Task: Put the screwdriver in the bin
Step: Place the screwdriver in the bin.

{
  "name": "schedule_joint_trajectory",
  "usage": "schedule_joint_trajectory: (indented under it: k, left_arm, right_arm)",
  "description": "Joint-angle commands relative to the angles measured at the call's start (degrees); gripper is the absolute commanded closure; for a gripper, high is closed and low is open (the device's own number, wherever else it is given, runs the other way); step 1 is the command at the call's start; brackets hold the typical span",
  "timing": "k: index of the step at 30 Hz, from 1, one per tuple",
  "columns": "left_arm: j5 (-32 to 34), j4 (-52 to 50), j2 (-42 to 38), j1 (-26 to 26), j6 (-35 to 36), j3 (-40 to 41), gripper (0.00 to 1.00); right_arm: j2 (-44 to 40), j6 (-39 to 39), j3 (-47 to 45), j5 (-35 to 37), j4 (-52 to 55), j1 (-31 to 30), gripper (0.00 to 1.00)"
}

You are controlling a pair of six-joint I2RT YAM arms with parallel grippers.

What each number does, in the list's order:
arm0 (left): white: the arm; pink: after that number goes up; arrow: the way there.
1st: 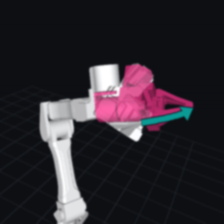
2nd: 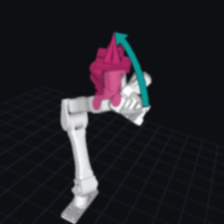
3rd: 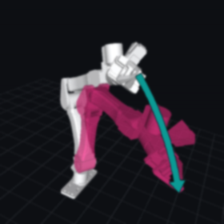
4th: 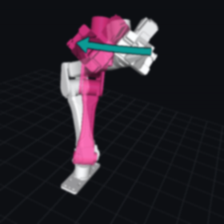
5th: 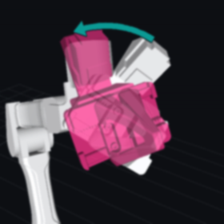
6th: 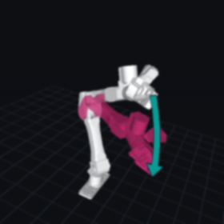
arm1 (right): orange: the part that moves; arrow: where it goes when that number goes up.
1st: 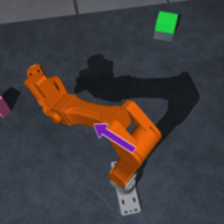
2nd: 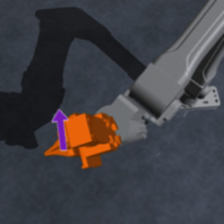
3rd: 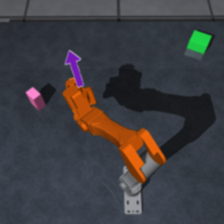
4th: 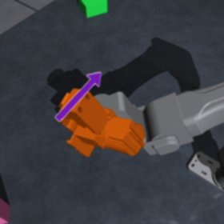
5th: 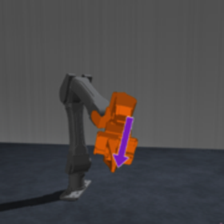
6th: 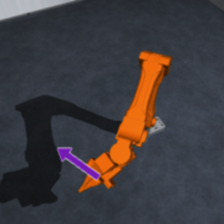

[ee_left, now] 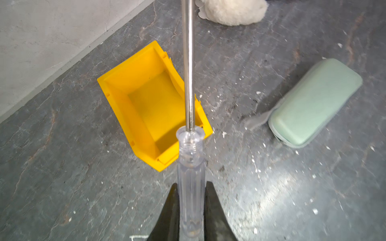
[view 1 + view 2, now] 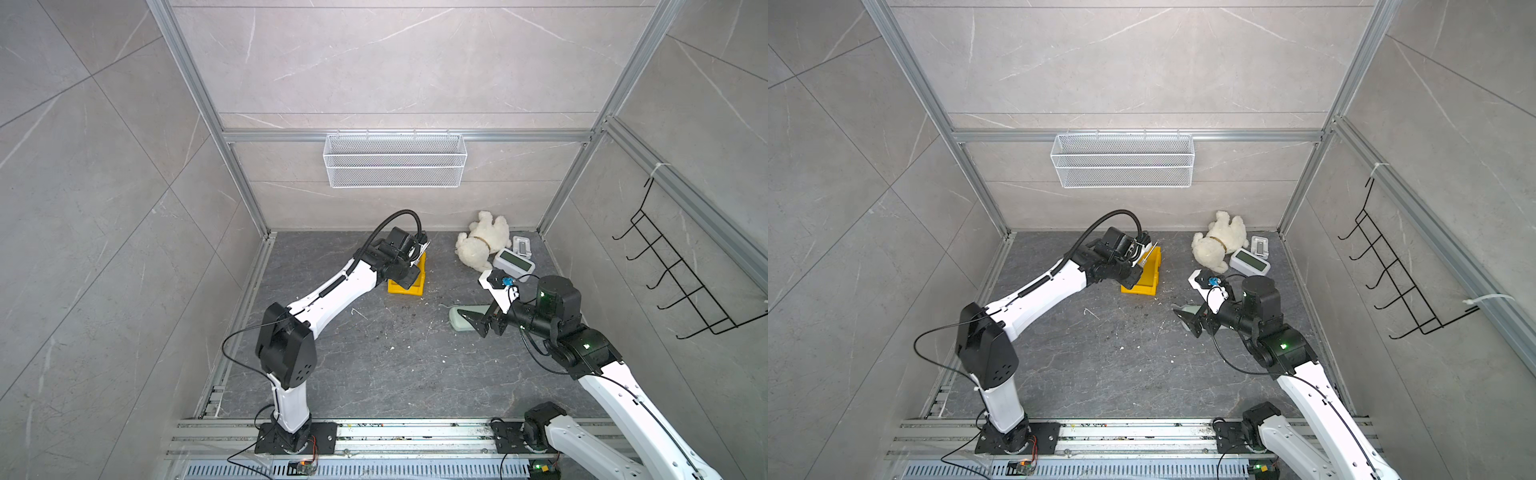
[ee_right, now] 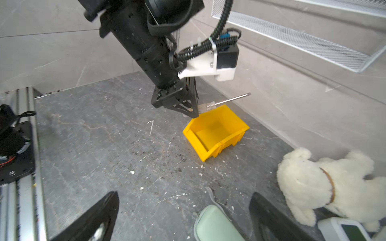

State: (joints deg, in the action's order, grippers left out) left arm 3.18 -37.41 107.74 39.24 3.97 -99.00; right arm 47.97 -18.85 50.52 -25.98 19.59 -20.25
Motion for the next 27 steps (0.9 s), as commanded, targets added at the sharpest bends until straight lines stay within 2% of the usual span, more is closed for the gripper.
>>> schedule_joint_trajectory:
  k: [1, 4, 11, 16, 23, 27]
  left_arm:
    - [2.13, -1.79, 5.59, -1.61, -3.12, -5.96, 1.00]
    - [3.54, -2.65, 10.54, -2.96, -5.78, -10.51, 1.00]
    - [2.63, -2.55, 17.65, -3.76, -10.26, -14.86, 1.00]
    - [3.41, -2.14, 20.49, -3.84, -13.22, -14.96, 1.00]
    - [2.27, -1.31, 22.64, -3.83, -13.80, -14.37, 1.00]
    - [1.96, -1.26, 23.12, -3.88, -13.64, -14.24, 0.94]
  right_arm:
    - [1.35, 1.07, -1.53, 4.22, -7.20, -0.37, 0.01]
    - [2.80, 1.13, -1.34, 4.49, -8.70, -0.34, 0.01]
    - [3.29, 0.08, -0.89, 4.00, -7.22, -0.41, 0.01]
    - [2.16, -0.29, -1.25, 4.09, -5.36, -0.33, 0.01]
    - [0.16, -1.68, -1.56, 4.34, -1.98, -0.38, 0.01]
    - [-0.15, -1.79, -1.57, 4.36, -1.75, -0.39, 0.01]
